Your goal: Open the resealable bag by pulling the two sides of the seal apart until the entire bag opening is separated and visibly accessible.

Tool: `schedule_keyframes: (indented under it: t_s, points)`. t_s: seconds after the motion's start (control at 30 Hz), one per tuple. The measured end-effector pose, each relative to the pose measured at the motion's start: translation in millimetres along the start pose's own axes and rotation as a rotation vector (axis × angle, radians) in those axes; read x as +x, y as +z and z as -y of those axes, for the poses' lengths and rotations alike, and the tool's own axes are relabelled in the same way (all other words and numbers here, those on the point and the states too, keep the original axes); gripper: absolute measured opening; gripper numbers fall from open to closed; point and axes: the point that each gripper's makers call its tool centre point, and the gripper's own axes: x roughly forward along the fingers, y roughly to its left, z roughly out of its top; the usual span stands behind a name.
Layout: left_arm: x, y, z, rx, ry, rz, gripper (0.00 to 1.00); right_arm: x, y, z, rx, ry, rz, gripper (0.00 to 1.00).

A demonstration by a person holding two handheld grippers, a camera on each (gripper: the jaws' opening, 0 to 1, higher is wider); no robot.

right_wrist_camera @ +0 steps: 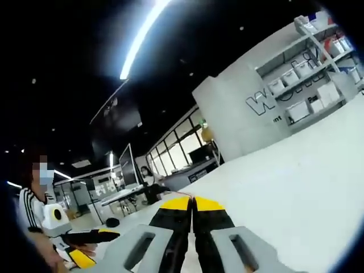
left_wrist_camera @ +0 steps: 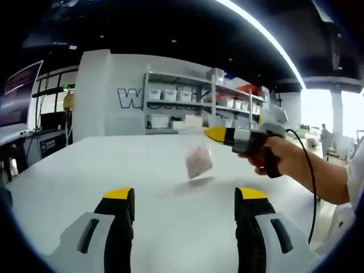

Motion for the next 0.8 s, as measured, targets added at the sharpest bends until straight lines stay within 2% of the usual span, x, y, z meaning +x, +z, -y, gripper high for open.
schedule_keyframes:
  t_s: [0.1,0.23,0.47,0.8]
  points:
    - [-2,0.1,2.9,0.009,-0.006,-0.004,0.74,-3,-2.8,-11,-0.009,0.009,0.002,0.00]
    - [-4,1.2,5.1,0.010,-0.012,-0.004,0.74,-3,-1.3,-13,-0.001,0.023,0.013,0.00]
    - [-5,3.5,7.4,0.003,-0.021,0.002,0.74,-11,-3.8,-29,0.003,0.042,0.020,0.00]
    - [-5,2.7,14.2,-0.013,-0.045,0.001,0.73,-18,-10.4,-34,0.026,0.054,0.021,0.00]
